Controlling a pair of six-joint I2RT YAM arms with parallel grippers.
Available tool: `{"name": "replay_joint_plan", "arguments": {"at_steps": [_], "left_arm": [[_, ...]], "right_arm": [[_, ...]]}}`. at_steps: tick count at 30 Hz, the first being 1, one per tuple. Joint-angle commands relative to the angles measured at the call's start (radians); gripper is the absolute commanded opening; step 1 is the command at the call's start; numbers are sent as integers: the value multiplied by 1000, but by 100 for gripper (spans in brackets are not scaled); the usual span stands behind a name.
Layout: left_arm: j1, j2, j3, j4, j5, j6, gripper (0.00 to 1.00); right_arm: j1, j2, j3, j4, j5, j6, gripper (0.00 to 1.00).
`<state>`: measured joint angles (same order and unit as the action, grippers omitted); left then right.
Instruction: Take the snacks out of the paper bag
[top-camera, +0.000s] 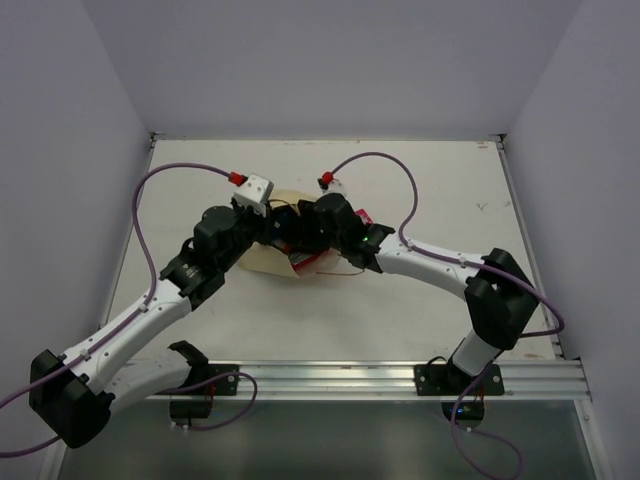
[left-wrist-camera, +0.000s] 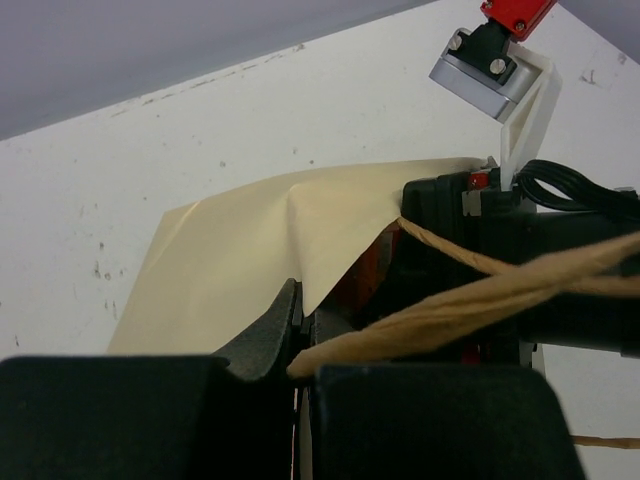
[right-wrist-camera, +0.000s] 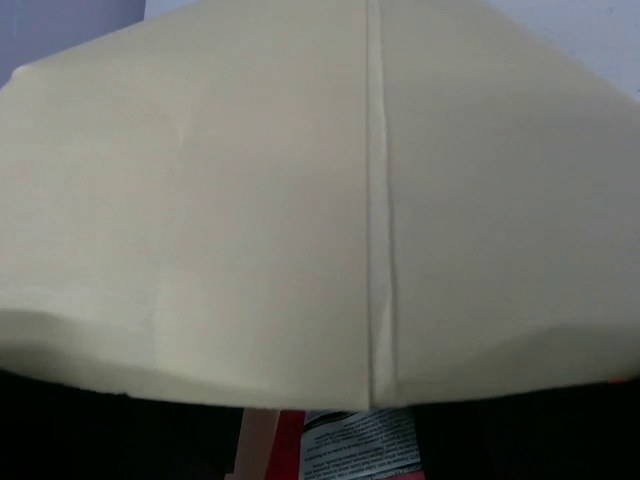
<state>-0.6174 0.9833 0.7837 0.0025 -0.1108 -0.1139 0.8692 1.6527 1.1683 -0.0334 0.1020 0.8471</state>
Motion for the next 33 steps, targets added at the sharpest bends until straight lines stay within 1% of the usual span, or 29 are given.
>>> {"name": "replay_joint_plan", "arguments": {"at_steps": [1,3,6,7,9,10,11,12,14,17,18,20,23,25,26,30,33], "left_arm": [[-10,6,35,30,39,-38,0],[-10,5,40,25,25,-38,0],[-10,5,58,16,5,-36,0],[-10,5,61,13,-3,-36,0],[-10,9,69,7,-24,-33,0],[-10,14,72,4,-35,-33,0],[-10,18,75,1,-43,-32,0],[-10,23,83,1,-59,-30,0],[-10,38,92,1,-81,-15,0],[-10,64,109,-39,-185,20,0],[-10,72,121,-42,-211,31,0],[-10,104,144,-51,-278,66,0],[-8,150,170,-61,-329,103,0],[-8,175,186,-55,-351,114,0],[-8,179,190,-49,-371,155,0],[-8,196,200,-19,-394,206,0],[-8,201,198,-19,-394,241,0]], "right_arm": [[2,32,25,72,28,84,58],[2,45,28,58,53,104,56],[2,42,-2,84,67,122,44],[4,41,-13,96,67,121,33],[2,26,-18,104,68,112,20],[2,15,-25,124,65,87,11],[2,4,-30,131,64,76,6],[2,-22,-32,133,55,67,0],[4,-60,-35,125,54,35,0],[4,-154,-53,110,62,18,0],[4,-203,-58,89,62,14,0],[2,-246,-55,69,59,-9,0],[2,-318,-16,-16,47,-51,0],[2,-362,22,-75,41,-95,0],[-1,-378,37,-97,35,-111,0],[-22,-461,125,-212,34,-187,0],[-70,-533,183,-267,41,-250,0]]}}
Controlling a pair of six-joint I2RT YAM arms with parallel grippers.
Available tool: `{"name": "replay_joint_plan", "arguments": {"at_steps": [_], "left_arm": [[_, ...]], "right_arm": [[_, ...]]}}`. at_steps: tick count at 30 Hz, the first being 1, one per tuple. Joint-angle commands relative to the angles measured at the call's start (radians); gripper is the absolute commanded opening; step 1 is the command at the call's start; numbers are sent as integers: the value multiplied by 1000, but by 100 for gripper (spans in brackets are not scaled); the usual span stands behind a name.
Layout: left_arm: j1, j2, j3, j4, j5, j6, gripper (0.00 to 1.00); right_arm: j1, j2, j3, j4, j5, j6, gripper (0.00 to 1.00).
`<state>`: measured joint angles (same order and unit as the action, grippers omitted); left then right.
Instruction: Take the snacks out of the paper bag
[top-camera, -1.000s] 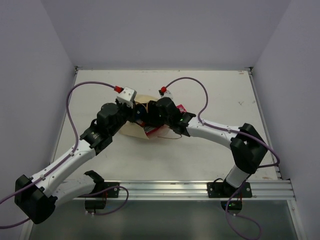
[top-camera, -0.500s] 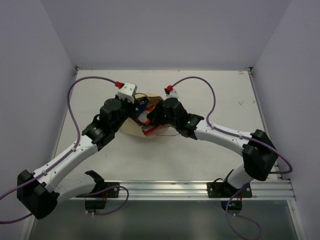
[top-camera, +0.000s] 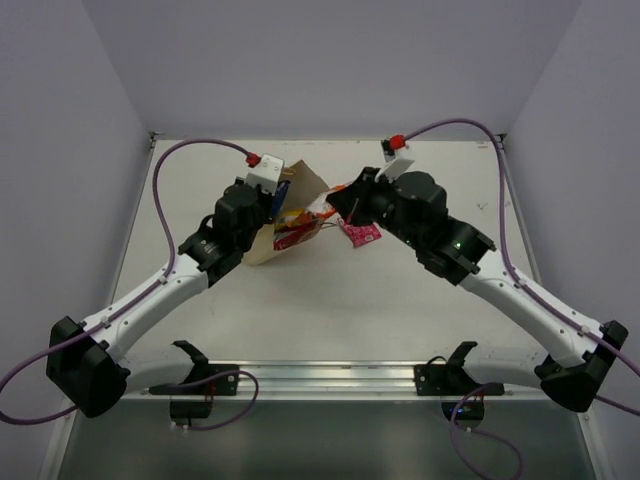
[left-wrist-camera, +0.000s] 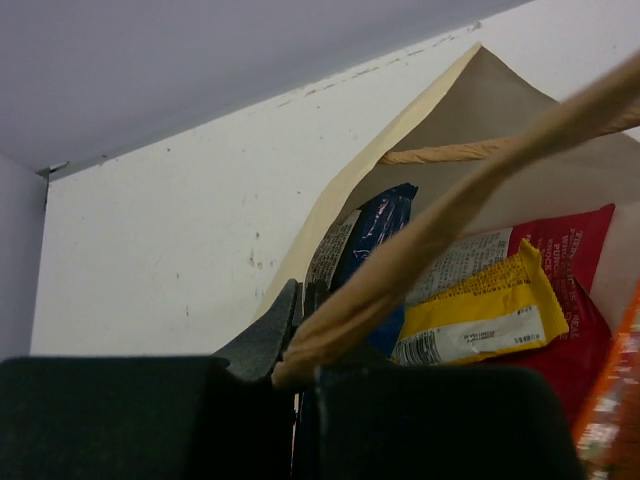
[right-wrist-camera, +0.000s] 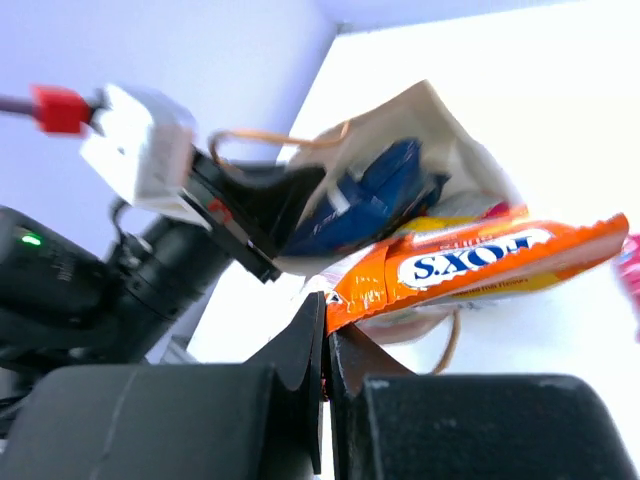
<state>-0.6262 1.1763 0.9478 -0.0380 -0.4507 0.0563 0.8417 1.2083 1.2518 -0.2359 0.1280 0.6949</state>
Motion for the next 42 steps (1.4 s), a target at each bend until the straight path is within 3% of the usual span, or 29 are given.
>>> {"name": "replay_joint_plan", "arguments": {"at_steps": [1,8,14,20,24,30,34,35,38,40,42], "left_arm": [[0,9,34,23,-54,85,0],[0,13,37,59,-51,108,0],[0,13,51,63,-22,139,0],[0,2,57,67,-2,168,0],[0,-12,55,64,18,186,0],[0,-21,43,63,86,218,0],[-1,-18,34,59,122,229,0],[-1,-17,29,59,136,229,0],[-1,-12,23,58,161,212,0],[-4,-9,19,56,168,189,0],[-9,-3,17,56,165,177,0]], "right_arm": [[-82,-102,118,-78,7,-124,0],[-282,-133,254,-129,-27,-196,0],[-490,17,291,-82,-175,-187,0],[-607,236,192,215,-373,-158,0],[-642,333,50,370,-384,-173,0],[-670,415,-173,331,-329,-134,0],[-688,347,-324,261,-243,-54,8],[-691,332,-340,241,-223,-43,27],[-682,246,-359,97,-191,-44,33],[-639,139,-351,63,-177,-70,44],[-557,71,-306,-1,-130,-95,48]]}}
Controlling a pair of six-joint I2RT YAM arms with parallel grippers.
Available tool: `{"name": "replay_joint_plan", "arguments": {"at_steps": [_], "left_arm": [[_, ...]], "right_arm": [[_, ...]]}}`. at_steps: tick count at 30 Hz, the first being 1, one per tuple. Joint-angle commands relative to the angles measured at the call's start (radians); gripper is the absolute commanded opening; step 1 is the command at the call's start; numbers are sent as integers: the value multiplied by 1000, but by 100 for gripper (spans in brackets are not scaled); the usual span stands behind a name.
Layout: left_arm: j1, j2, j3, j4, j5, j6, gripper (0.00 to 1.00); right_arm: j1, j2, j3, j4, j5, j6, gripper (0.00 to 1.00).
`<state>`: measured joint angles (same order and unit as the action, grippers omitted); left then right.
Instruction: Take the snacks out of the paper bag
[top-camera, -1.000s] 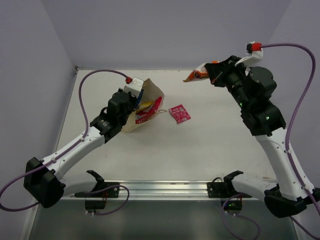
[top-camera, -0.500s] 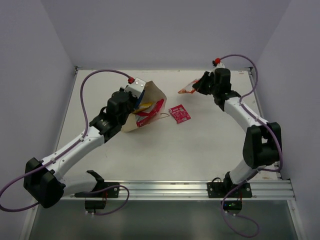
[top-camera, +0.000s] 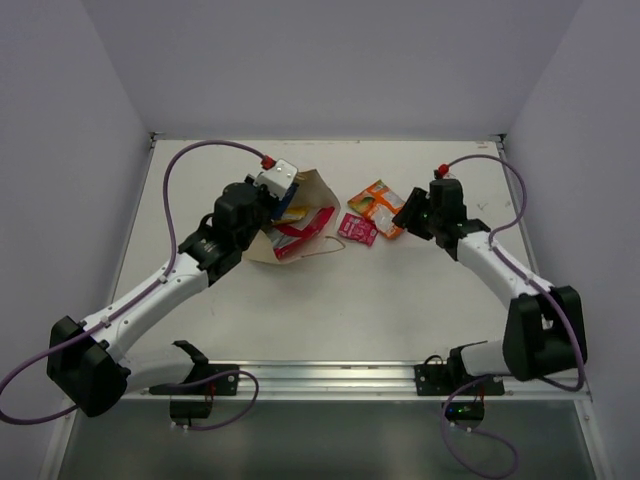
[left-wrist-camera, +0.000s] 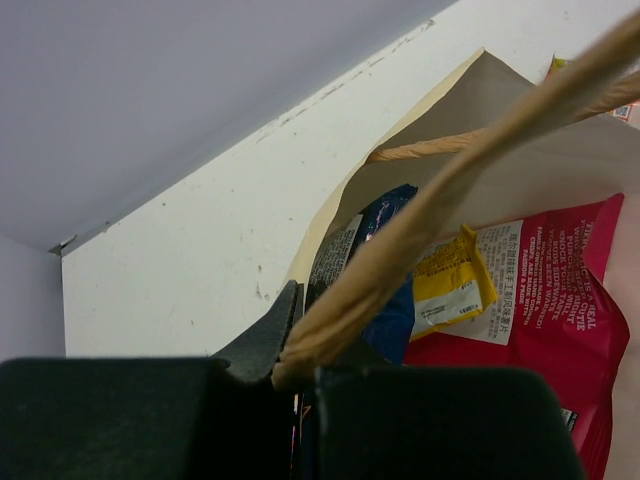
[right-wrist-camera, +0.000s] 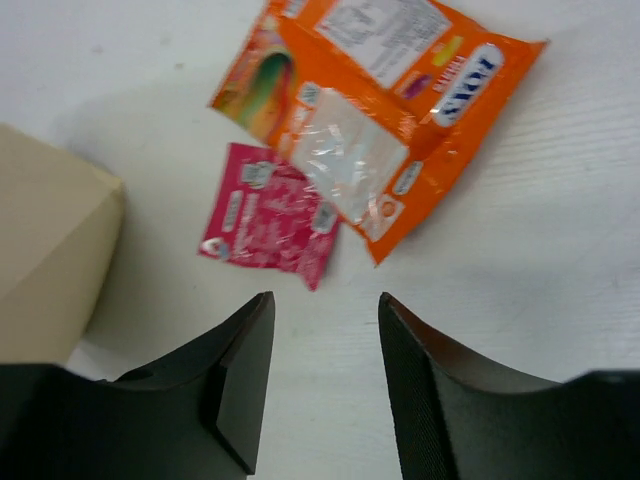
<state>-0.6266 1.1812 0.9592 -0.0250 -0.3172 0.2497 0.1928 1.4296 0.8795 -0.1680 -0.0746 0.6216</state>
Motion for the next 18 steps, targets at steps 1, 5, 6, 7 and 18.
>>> {"name": "replay_joint_plan", "arguments": {"at_steps": [1,5,6,7,18], "left_arm": [[-12,-6,4,43,24,-32,0],[-31,-6,1,39,-12,-66,0],[-35,-6,0,37,-22,-72,0],[-39,-6,0,37,-31,-82,0],[-91,9,3,36,-109,-179,0]], "right_arm": [[129,-200,90,-94,94,-25,50],[282,-282,206,-169,143,13,55],[342,-296,214,-160,160,38,55],[371,-304,222,-156,167,55,56],[612,-104,326,-45,159,225,56]]}}
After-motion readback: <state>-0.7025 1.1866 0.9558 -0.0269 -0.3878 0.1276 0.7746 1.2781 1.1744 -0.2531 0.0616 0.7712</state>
